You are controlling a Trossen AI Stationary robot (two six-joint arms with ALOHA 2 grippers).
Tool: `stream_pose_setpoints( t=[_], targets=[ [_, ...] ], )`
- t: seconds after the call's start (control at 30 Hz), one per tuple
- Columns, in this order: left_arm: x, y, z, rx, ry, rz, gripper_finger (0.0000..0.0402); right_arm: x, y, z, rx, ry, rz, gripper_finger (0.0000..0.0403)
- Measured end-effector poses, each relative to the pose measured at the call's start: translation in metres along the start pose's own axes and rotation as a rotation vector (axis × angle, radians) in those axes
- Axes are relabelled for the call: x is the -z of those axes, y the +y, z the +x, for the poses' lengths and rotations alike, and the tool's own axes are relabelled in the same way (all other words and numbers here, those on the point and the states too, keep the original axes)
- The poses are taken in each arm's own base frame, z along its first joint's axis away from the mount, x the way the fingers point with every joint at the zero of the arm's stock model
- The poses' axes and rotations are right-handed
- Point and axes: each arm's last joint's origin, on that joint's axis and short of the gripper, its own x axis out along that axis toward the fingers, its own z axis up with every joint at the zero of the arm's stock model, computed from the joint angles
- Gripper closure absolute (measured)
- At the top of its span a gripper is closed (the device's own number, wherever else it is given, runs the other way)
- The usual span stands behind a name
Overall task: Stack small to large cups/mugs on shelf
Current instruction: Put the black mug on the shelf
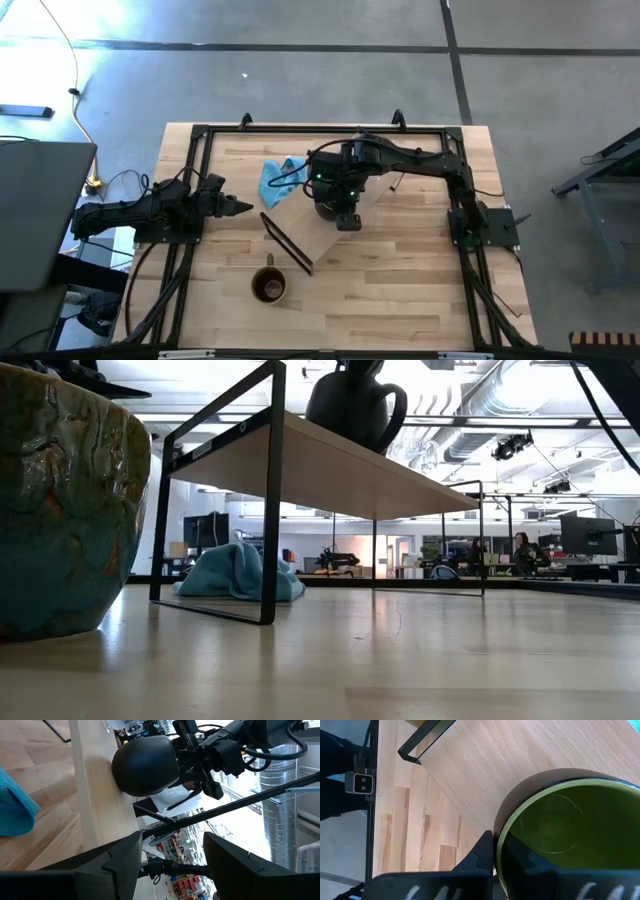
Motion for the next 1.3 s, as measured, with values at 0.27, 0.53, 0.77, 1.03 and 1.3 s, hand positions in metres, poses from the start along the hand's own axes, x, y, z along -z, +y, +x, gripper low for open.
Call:
stream_pose_setpoints(
  t=[0.27, 0.53, 0.77, 1.03, 1.3],
  targets=[
    [0.0, 0.0, 0.0, 0.0, 0.0, 0.0, 0.0202, 0.0, 0.001, 0.0, -0.006, -0.005, -0.005, 0.0403],
    [0.0, 0.0, 0.0, 0.0, 0.0, 0.0, 0.0202, -0.001, 0.003, 0.0, -0.009, -0.007, -0.018, 0.0403],
    [0.0, 0.0, 0.0, 0.0, 0.0, 0.0, 0.0202, -0.001, 0.003, -0.001, -0.012, -0.009, -0.025, 0.0403],
    [0.0, 0.0, 0.0, 0.0, 0.0, 0.0, 0.0202, 0.003, 0.006, -0.011, -0.006, -0.034, -0.029, 0.0403],
    [0.0, 0.0, 0.0, -0.005, -0.014, -0.002, 0.0202, 0.005, 0.002, -0.014, 0.025, -0.033, -0.023, 0.0403]
  ],
)
